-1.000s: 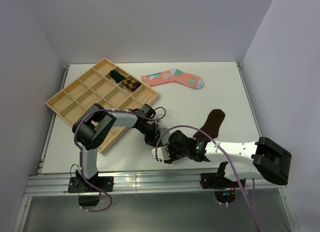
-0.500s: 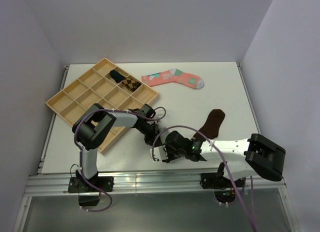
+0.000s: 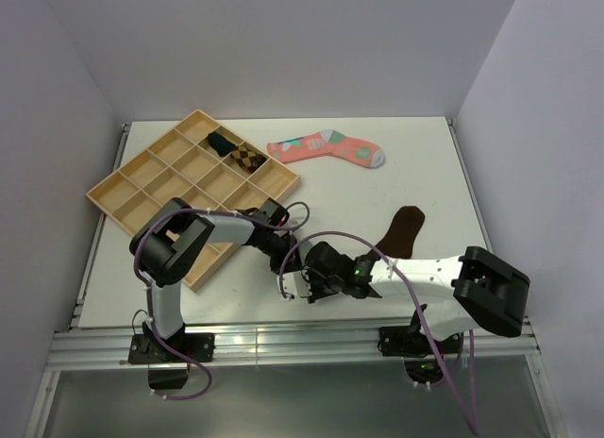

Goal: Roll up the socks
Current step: Roll the sock at the center of the board.

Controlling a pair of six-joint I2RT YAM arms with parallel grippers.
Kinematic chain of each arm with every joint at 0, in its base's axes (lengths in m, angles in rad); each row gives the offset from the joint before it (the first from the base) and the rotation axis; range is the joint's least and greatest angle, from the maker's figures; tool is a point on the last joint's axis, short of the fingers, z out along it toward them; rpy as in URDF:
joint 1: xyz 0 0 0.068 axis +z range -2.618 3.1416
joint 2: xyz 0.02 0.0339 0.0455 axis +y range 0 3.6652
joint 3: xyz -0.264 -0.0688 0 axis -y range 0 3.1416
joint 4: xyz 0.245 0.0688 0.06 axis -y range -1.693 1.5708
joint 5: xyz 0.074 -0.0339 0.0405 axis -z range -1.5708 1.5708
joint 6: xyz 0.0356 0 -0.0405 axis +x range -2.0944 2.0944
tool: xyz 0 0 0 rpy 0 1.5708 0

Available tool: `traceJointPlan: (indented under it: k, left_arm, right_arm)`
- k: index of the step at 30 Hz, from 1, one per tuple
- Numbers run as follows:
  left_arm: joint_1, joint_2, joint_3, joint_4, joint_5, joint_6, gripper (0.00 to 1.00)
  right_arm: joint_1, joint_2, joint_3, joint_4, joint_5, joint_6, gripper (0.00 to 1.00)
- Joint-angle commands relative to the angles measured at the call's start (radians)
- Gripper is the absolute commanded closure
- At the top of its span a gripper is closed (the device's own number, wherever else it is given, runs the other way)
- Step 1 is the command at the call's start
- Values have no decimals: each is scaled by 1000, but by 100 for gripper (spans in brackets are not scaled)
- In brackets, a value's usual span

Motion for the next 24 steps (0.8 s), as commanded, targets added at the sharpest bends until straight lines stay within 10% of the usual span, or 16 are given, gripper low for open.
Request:
traceJointPlan:
  k: [1,24]
  left_arm:
    - [3,-57,-31,62,-6,-25,85]
    - [-80,-488,-487,666,-570,-340,85]
  right_arm:
    - [-16,16,43,-91,-77,25,87]
    - [-390,355,437,-737,-654,-116,90]
